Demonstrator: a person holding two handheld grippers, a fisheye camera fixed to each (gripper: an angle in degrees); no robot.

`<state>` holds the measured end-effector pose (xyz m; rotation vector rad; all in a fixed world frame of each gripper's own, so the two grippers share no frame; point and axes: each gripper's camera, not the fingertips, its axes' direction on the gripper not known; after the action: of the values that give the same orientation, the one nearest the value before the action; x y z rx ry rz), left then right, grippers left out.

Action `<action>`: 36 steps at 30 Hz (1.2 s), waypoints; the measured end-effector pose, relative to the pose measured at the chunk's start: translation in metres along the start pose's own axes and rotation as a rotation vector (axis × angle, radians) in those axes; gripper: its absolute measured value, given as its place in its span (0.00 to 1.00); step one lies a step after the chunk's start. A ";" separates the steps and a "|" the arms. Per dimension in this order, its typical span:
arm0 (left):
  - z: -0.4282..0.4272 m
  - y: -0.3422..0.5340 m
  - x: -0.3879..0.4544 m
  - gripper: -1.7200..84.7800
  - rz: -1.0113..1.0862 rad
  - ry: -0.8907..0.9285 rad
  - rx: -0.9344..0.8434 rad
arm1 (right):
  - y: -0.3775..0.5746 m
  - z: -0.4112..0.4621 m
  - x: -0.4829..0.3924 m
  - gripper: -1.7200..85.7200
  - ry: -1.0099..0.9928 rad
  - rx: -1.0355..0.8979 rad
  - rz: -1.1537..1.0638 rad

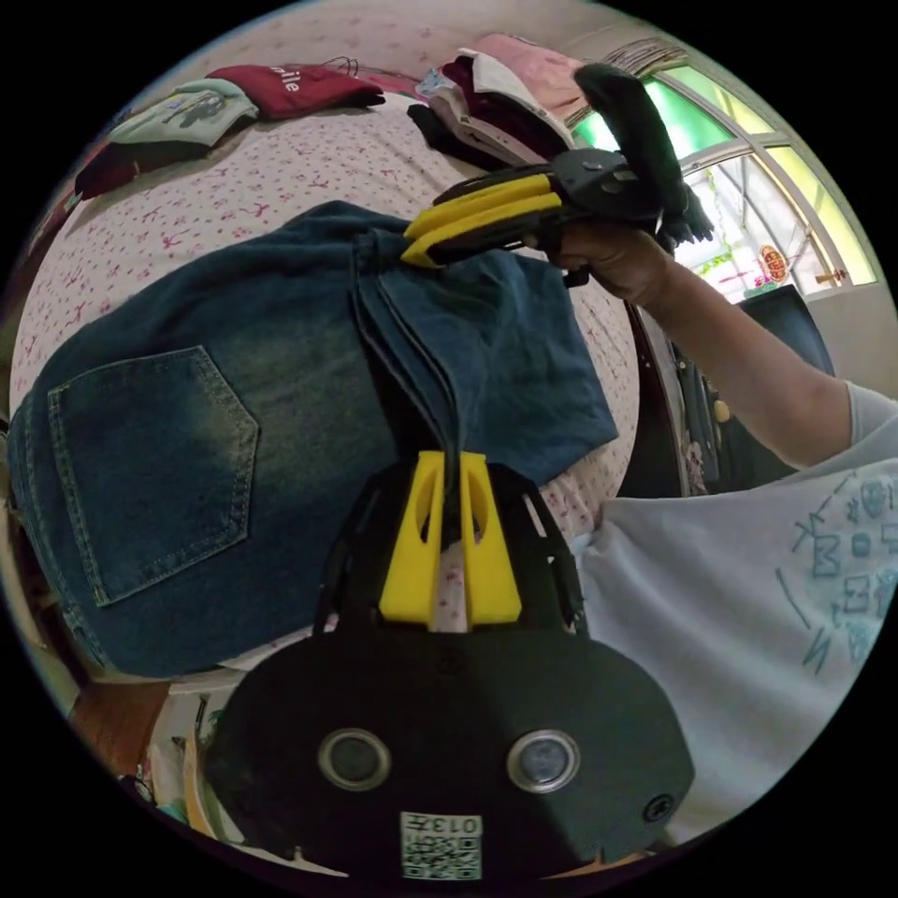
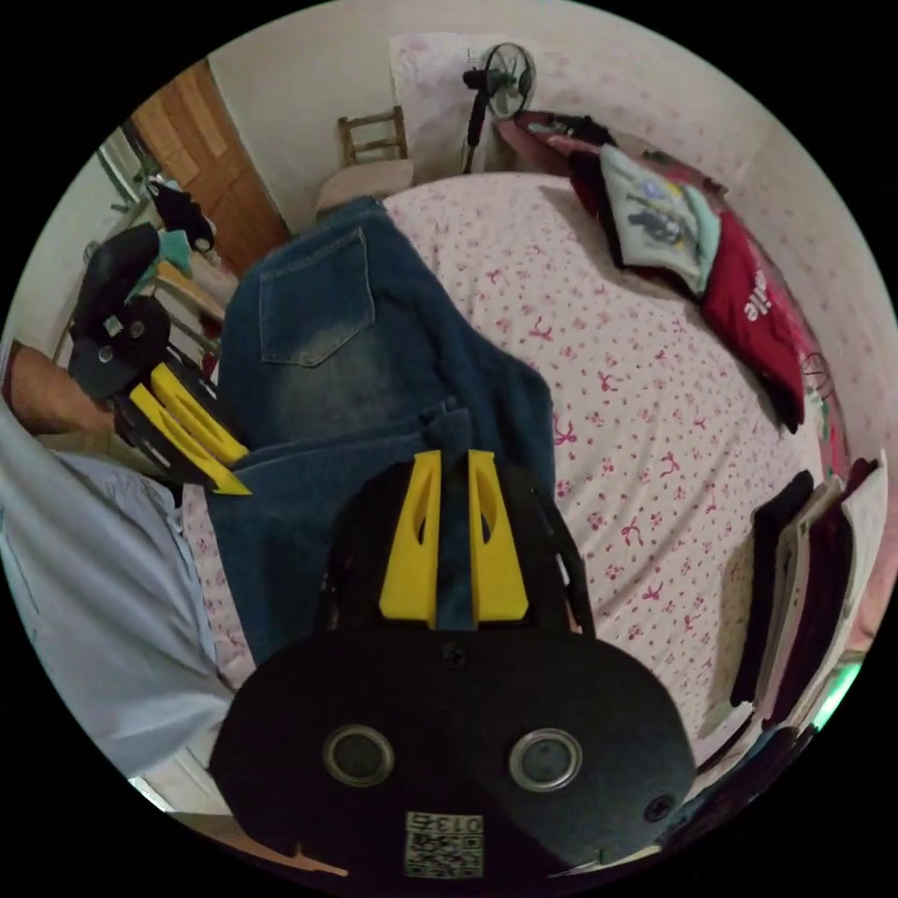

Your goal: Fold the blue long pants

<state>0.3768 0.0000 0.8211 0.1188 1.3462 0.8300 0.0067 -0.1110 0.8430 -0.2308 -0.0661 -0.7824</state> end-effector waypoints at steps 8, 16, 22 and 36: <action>0.015 0.019 -0.023 0.07 -0.136 0.034 -0.001 | 0.013 -0.013 -0.001 0.05 0.211 0.149 0.188; -0.001 0.041 0.012 0.10 -0.043 -0.063 0.056 | 0.077 -0.040 0.012 0.09 0.225 0.196 0.408; 0.047 0.038 0.049 0.09 0.019 -0.132 -0.056 | 0.072 -0.024 -0.006 0.09 0.145 0.197 0.312; 0.089 0.068 0.073 0.02 -0.012 -0.122 0.011 | 0.078 0.004 -0.043 0.04 0.177 0.143 0.210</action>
<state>0.4239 0.1248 0.8216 0.1668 1.2356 0.7931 0.0312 -0.0263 0.8266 -0.0315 0.0684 -0.5829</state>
